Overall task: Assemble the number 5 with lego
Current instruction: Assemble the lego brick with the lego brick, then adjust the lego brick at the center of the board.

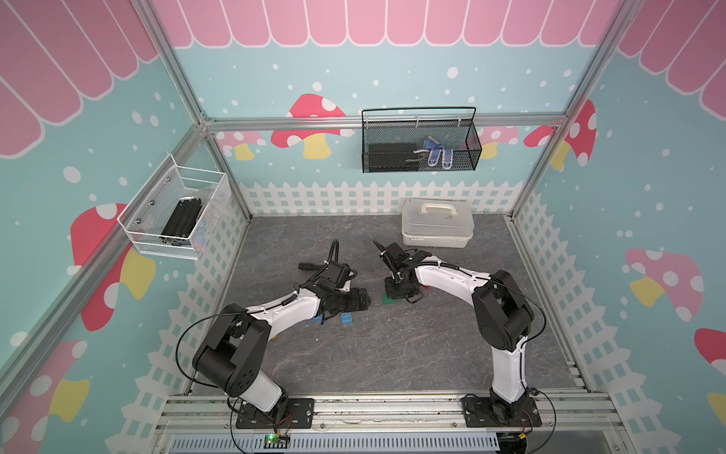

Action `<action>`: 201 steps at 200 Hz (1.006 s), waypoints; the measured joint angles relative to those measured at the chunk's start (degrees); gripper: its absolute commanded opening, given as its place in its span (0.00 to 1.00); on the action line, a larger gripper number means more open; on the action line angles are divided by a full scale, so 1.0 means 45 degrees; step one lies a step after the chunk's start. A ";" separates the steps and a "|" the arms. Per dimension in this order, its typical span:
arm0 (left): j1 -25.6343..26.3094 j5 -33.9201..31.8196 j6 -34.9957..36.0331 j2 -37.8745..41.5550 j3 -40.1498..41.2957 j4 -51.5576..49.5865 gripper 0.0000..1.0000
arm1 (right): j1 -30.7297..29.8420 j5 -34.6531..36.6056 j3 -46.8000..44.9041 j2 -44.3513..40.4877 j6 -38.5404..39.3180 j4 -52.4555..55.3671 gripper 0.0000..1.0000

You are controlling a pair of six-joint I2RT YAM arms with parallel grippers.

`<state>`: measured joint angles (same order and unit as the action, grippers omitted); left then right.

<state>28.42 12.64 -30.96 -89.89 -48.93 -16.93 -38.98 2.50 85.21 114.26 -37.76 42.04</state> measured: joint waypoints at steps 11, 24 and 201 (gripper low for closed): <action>0.0000 -0.0010 -0.0024 0.0053 0.0000 -0.0005 0.90 | 0.0000 0.0005 0.0024 0.0000 0.0000 0.0097 0.33; 0.0000 -0.0049 -0.0029 0.0131 0.0000 -0.0053 0.90 | 0.0000 0.0015 0.0087 0.0000 0.0044 0.0335 0.38; 0.0000 -0.0243 -0.0029 0.0287 -0.0024 -0.0291 0.90 | 0.2574 0.1258 0.1107 -0.0563 0.0947 0.2312 0.56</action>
<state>28.42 11.55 -31.09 -88.60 -49.04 -18.24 -27.40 8.16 90.19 111.72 -33.50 52.45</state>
